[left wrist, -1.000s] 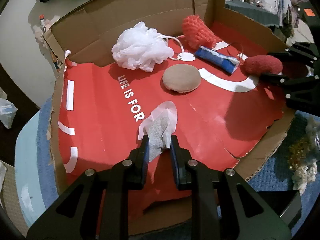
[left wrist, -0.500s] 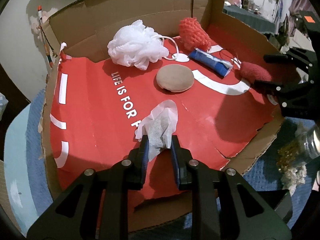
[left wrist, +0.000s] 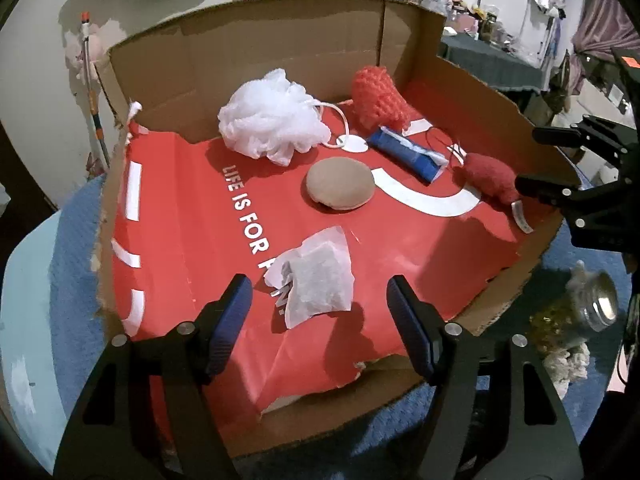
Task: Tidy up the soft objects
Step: 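Open the left gripper over the box while the right releases the plush, then withdraw both tools from the box toward the remaining bed items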
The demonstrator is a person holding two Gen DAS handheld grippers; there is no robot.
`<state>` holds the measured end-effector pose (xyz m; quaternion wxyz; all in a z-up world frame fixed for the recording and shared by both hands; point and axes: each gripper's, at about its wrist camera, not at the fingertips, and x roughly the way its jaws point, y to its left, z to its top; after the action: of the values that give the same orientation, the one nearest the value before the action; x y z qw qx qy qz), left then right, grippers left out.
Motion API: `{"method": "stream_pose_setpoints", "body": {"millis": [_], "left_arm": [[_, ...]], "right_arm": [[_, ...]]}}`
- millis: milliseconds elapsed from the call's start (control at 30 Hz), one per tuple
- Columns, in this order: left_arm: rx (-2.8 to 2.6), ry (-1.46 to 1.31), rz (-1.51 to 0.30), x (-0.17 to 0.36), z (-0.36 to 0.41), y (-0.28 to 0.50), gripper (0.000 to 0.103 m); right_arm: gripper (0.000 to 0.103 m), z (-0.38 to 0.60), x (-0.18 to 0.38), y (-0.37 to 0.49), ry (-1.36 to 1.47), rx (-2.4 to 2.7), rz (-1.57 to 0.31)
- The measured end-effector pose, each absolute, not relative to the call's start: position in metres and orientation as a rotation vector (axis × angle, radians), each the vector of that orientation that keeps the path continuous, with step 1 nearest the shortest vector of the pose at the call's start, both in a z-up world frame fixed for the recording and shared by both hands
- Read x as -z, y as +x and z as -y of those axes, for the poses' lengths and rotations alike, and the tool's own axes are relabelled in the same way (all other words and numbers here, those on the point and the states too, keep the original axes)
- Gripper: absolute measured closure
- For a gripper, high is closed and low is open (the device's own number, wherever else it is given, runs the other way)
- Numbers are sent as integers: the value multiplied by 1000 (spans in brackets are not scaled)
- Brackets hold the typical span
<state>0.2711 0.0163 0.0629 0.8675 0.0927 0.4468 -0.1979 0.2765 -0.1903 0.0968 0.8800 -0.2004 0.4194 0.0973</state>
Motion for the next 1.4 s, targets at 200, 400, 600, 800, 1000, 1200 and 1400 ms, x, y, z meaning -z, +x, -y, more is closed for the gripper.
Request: {"method": "stream_pose_setpoints", "body": {"millis": [200, 400, 600, 800, 1000, 1200, 1400], "left_arm": [[397, 185, -890, -84, -19, 256, 34], [390, 141, -797, -113, -22, 226, 26], [366, 103, -647, -145, -23, 177, 12], [352, 92, -504, -163, -15, 120, 6], [339, 68, -412, -166, -7, 68, 4], [296, 32, -395, -153, -1, 39, 4], [271, 11, -395, -133, 2, 21, 4]], "right_arm": [[26, 198, -118, 257, -367, -210, -825], [11, 205, -146, 225, -286, -229, -748], [2, 210, -174, 178, -222, -240, -641], [0, 212, -190, 125, -169, -262, -542], [0, 214, -187, 80, -123, -277, -491], [0, 207, -169, 44, -119, -244, -461], [0, 208, -146, 24, -109, -192, -450]]}}
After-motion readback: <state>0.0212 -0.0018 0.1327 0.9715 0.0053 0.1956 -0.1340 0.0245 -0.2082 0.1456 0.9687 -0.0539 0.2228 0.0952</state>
